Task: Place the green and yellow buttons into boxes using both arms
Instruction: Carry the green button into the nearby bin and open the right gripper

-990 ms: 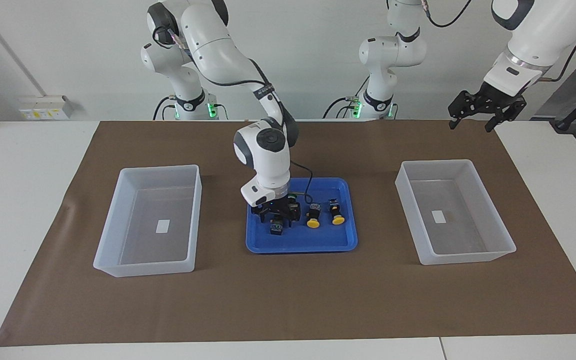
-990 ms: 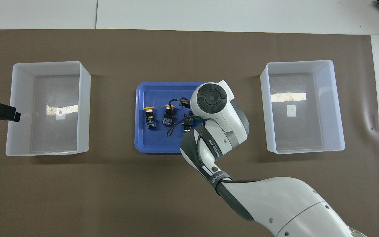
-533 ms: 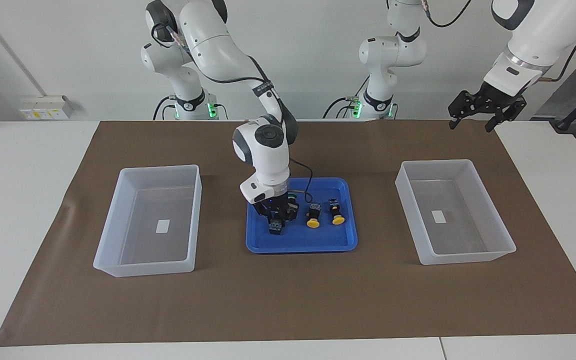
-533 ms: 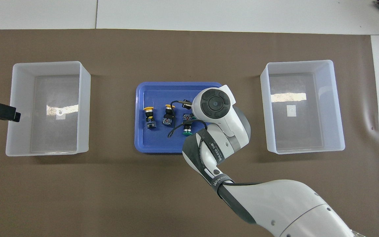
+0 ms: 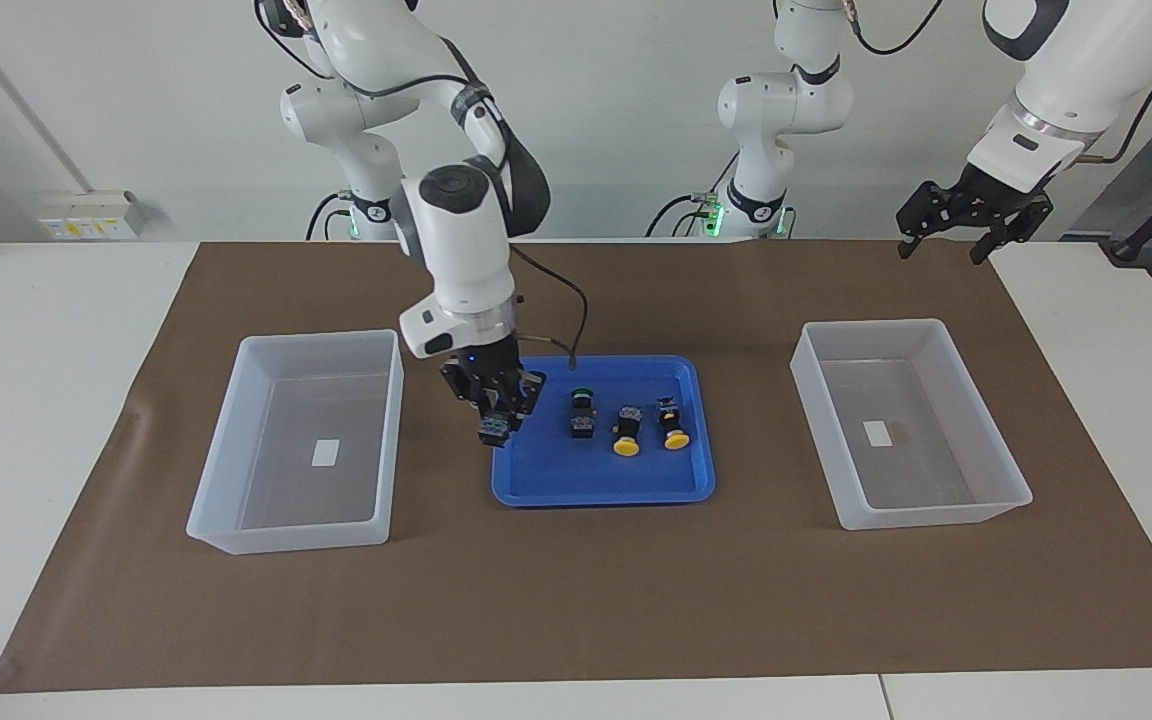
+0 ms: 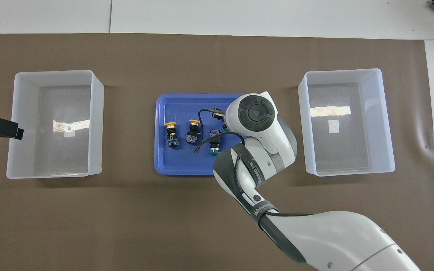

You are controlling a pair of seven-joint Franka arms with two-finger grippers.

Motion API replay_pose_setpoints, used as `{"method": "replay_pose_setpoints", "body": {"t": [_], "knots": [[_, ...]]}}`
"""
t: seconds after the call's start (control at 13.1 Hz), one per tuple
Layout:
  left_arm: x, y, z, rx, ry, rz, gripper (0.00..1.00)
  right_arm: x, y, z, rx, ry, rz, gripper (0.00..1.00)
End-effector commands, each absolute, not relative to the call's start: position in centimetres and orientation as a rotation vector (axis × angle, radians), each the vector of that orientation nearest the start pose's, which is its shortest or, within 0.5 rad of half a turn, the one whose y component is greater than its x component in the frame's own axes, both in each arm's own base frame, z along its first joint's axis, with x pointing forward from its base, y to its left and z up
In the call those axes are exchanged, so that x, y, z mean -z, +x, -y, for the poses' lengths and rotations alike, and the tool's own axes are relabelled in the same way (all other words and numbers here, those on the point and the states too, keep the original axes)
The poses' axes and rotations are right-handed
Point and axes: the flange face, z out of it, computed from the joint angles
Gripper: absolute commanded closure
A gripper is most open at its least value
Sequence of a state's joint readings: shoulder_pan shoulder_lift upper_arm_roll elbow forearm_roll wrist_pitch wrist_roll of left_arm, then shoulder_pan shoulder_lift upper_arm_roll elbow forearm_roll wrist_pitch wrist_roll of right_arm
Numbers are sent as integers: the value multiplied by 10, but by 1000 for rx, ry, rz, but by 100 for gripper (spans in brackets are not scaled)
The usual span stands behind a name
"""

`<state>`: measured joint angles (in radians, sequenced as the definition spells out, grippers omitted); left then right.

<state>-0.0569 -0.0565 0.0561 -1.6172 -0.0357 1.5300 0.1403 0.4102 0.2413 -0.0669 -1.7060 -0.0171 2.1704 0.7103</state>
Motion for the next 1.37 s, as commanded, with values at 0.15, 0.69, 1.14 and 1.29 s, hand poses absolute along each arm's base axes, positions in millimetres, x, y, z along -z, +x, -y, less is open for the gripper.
{"method": "replay_pose_setpoints", "body": {"t": [0.15, 0.69, 1.14, 1.29], "knots": [[-631, 522, 2, -55, -3170, -214, 0, -462, 627, -62, 222, -3100, -294, 100], [-631, 522, 2, -55, -3170, -214, 0, -362, 617, 18, 199, -3105, -144, 100], [-632, 522, 2, -53, -3170, -214, 0, -326, 611, 27, 228, -3119, -29, 51], [-632, 522, 2, -53, -3170, -214, 0, -325, 611, 22, 230, -3119, -10, 0]]}}
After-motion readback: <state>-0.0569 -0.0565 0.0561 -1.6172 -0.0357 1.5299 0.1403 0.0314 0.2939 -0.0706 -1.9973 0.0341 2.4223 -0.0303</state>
